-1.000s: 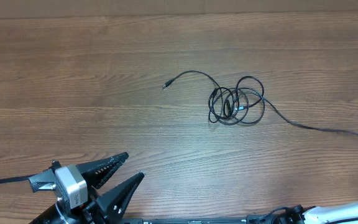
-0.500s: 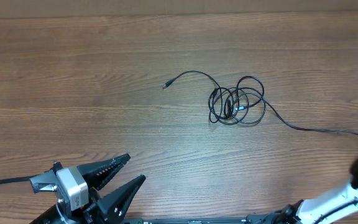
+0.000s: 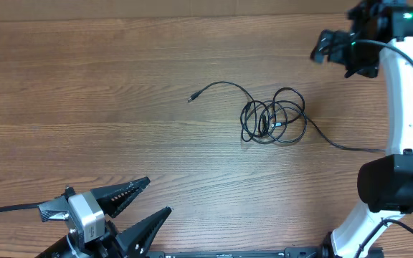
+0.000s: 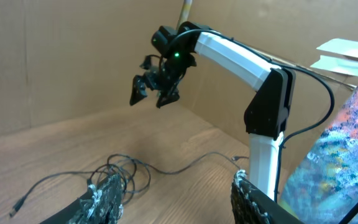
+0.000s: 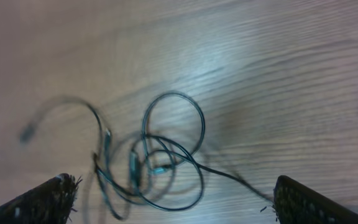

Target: Untangle cables

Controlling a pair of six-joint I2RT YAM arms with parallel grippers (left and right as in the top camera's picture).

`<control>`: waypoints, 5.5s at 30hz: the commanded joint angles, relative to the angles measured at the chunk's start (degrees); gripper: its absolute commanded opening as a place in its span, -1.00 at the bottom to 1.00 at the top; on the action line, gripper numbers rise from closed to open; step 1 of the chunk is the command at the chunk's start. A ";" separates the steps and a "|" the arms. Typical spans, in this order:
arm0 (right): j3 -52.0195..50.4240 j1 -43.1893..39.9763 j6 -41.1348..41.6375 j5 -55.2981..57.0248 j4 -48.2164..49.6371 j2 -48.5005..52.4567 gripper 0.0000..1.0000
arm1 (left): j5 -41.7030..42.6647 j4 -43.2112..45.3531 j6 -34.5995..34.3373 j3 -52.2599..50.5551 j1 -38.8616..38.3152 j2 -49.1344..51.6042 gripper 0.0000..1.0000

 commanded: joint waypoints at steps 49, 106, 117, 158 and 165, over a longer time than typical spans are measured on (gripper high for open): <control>-36.87 -10.10 -67.19 -12.55 20.06 -0.57 0.68 | -6.25 -3.63 0.68 0.90 -0.26 -0.26 0.83; -23.61 -6.75 -46.34 -19.98 28.26 -10.12 -0.92 | -8.07 -3.91 0.70 0.81 -0.26 -0.20 1.00; -14.91 -7.89 -33.44 -7.85 36.63 -20.79 -0.92 | -8.02 -4.13 0.68 0.79 -0.26 -0.20 1.00; -15.45 -47.21 -7.69 -18.21 41.94 -12.48 1.00 | -5.20 -3.15 -5.35 0.79 -0.31 5.09 1.00; -15.47 -46.03 -1.44 -19.56 28.48 -12.15 0.99 | -1.25 -2.97 -5.31 0.81 -0.31 5.07 1.00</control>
